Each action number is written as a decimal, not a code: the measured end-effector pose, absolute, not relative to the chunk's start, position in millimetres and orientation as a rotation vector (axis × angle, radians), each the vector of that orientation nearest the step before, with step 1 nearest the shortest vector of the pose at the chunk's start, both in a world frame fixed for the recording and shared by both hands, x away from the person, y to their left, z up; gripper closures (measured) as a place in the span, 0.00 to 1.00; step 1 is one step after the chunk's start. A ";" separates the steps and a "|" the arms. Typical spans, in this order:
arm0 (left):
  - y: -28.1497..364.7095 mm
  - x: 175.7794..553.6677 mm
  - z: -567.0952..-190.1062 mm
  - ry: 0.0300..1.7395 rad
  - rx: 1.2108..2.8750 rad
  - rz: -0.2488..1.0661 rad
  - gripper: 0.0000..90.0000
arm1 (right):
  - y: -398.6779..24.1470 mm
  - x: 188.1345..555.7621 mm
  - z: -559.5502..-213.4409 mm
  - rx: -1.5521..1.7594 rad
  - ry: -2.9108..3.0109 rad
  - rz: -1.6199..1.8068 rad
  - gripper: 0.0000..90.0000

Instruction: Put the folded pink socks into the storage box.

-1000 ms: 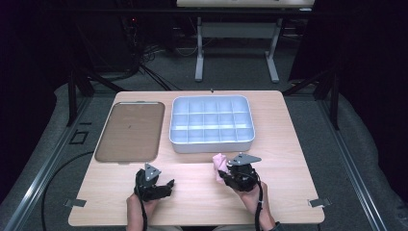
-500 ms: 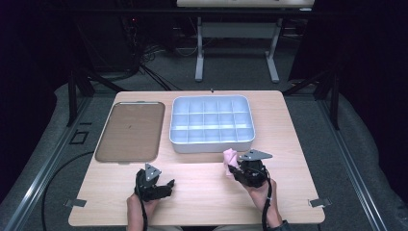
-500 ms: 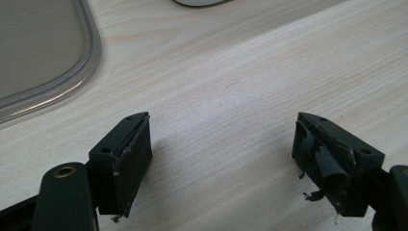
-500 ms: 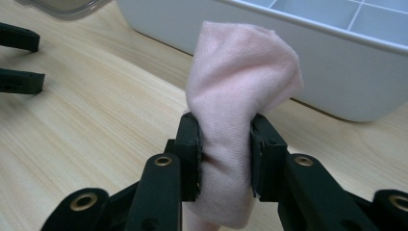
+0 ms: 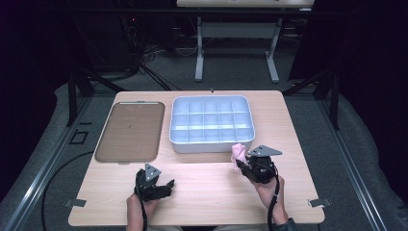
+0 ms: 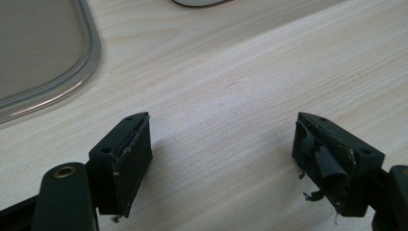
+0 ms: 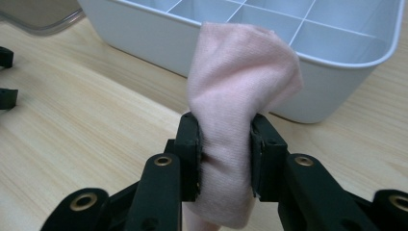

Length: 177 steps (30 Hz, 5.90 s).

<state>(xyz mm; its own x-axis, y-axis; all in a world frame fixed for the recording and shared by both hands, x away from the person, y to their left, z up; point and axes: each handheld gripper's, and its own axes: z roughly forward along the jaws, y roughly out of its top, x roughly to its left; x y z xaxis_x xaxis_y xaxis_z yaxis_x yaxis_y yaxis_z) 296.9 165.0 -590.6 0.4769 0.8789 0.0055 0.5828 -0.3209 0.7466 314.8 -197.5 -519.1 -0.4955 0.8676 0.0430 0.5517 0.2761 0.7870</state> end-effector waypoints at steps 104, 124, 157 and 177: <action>162.6 299.9 -591.9 1.198 2.082 0.514 0.03 | -188.5 435.0 -508.3 1.205 2.187 0.647 0.63; 162.6 300.0 -591.9 1.197 2.082 0.513 0.03 | -196.9 428.4 -492.1 1.267 2.182 0.772 0.59; 162.5 299.8 -592.0 1.198 2.080 0.516 0.03 | -193.1 423.0 -499.7 1.331 2.270 0.861 0.75; 162.5 299.8 -592.0 1.199 2.079 0.515 0.03 | -207.9 391.2 -479.1 1.285 2.187 0.992 0.30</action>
<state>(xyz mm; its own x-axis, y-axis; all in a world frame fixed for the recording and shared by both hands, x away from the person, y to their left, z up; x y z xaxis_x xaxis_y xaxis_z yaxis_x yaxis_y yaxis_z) 299.8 162.5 -592.0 0.4991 0.8665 0.0058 0.6002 -0.3505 0.7190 391.2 -207.9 -479.1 -0.4879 0.8729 0.0023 0.5769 0.3204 0.7513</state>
